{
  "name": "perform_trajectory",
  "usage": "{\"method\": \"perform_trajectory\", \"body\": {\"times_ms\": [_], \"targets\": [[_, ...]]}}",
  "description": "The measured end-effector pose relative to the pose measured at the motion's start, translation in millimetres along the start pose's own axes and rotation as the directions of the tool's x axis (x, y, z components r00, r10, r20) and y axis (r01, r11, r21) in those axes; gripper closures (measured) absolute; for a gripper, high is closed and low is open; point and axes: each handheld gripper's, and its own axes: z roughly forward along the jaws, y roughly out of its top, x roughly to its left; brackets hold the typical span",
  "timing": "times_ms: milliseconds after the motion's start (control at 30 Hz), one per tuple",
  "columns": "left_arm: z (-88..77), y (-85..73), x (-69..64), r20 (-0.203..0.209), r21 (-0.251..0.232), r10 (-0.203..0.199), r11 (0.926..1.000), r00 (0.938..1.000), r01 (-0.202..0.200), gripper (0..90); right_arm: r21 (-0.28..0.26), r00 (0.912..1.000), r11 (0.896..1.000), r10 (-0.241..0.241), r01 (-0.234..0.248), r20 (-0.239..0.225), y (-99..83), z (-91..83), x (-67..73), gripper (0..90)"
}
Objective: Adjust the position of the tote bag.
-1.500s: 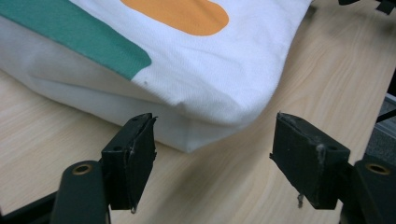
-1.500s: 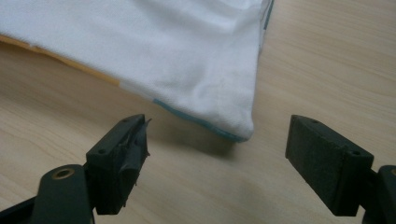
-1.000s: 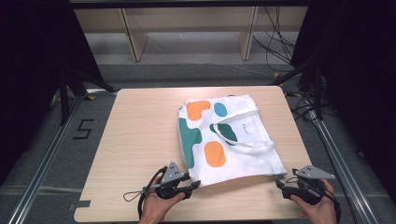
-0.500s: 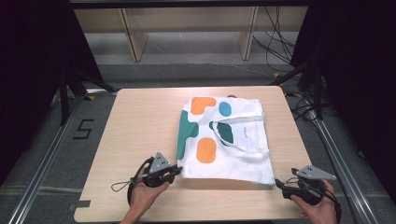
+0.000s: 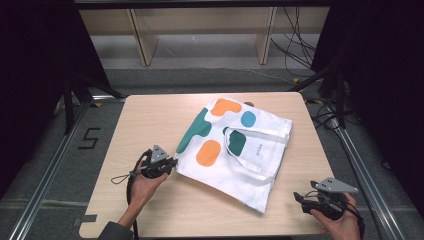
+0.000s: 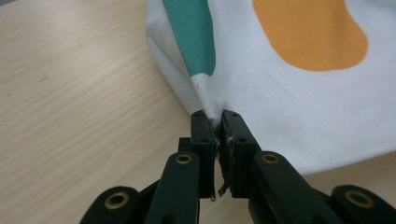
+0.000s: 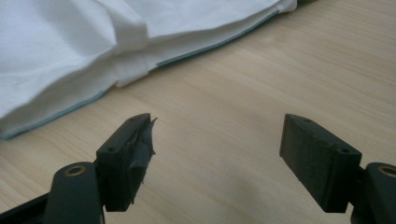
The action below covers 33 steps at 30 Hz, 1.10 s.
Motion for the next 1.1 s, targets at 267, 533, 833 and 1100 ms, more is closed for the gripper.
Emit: {"method": "perform_trajectory", "body": {"times_ms": [267,533,833,1100], "targets": [[20.0,16.4,28.6,-0.085,0.050,0.036,0.9982,0.9957,-0.032,84.1,0.012,0.9996,1.000,0.024,-0.024,-0.012,0.8,0.9,2.0,26.6],[40.9,26.3,51.9,-0.142,0.046,0.038,0.9984,0.9892,-0.032,84.1,0.014,0.9994,0.999,0.035,-0.035,0.006,0.3,0.2,4.3,26.6],[29.7,35.9,47.9,-0.193,0.021,-0.042,0.9987,0.9803,0.046,54.2,0.011,1.0000,1.000,0.009,-0.009,-0.002,0.5,1.5,1.8,26.6],[-12.8,47.7,-48.6,0.045,-0.067,0.018,0.9977,0.9988,-0.015,36.7,0.025,0.9997,1.000,-0.008,0.009,-0.025,-0.4,2.7,1.4,26.5]]}}
